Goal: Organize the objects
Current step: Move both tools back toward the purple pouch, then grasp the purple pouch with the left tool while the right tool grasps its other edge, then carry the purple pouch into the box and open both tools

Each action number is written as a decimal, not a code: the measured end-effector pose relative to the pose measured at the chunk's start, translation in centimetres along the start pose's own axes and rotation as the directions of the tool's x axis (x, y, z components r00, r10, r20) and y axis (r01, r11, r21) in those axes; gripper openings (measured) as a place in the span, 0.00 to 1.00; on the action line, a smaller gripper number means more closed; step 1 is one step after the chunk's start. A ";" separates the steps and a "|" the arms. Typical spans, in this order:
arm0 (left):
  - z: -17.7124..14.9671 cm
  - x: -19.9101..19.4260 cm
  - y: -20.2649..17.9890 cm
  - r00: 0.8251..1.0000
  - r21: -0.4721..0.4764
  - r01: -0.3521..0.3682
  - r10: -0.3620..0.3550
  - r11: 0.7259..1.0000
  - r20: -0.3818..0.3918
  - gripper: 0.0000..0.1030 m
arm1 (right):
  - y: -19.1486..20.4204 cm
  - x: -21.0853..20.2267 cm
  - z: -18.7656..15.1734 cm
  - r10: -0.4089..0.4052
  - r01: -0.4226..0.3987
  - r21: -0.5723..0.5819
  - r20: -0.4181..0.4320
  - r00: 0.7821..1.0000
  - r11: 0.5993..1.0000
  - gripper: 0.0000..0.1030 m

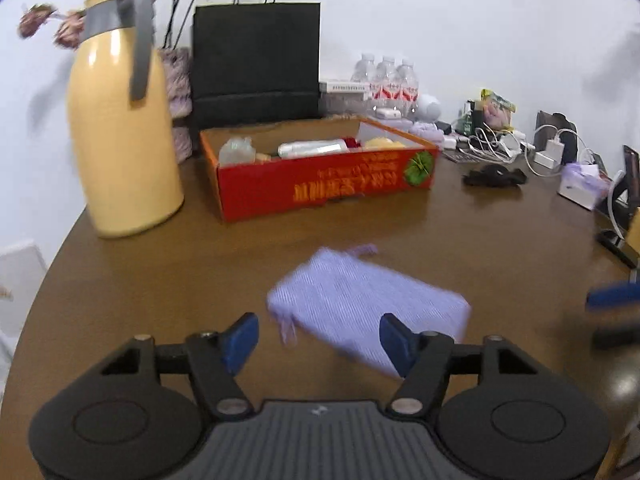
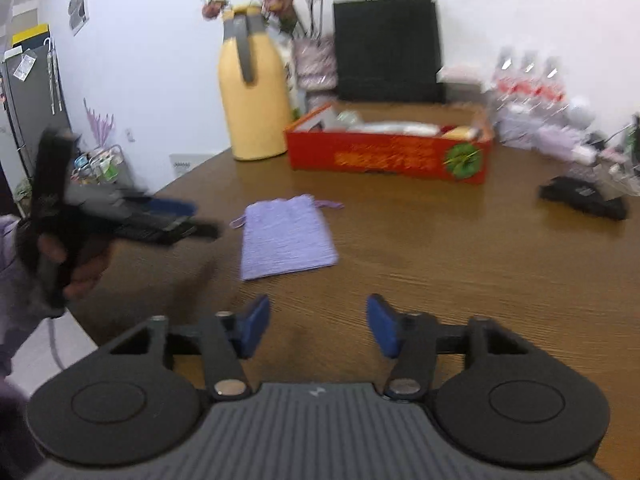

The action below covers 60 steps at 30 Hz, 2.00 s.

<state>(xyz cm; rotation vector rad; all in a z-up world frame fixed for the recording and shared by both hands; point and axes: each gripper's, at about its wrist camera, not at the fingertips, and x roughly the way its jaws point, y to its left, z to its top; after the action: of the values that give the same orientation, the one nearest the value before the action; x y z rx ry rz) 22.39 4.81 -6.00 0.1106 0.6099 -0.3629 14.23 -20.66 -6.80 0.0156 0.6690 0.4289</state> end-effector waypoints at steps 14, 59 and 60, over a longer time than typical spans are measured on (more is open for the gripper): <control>0.0 3.3 -1.2 0.986 -0.109 0.061 -0.077 0.992 -0.149 0.24 | 0.9 11.4 2.2 -0.249 0.248 -0.046 -0.008 0.969 0.968 0.43; 0.0 -4.6 -8.3 0.997 -0.183 -0.022 0.034 0.983 0.062 0.03 | 0.8 3.8 0.2 -0.235 0.237 0.005 0.149 0.961 0.972 0.04; 2.0 -4.2 -7.4 0.995 -0.185 -0.006 0.025 0.983 0.099 0.03 | 0.4 3.8 1.6 -0.223 0.226 0.004 0.172 0.959 0.974 0.04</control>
<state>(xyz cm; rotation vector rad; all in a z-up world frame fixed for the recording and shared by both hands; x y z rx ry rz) 17.60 -1.22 -1.92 -0.0806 0.5394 -0.2933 17.70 -18.60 -7.75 -0.0381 0.4904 0.2107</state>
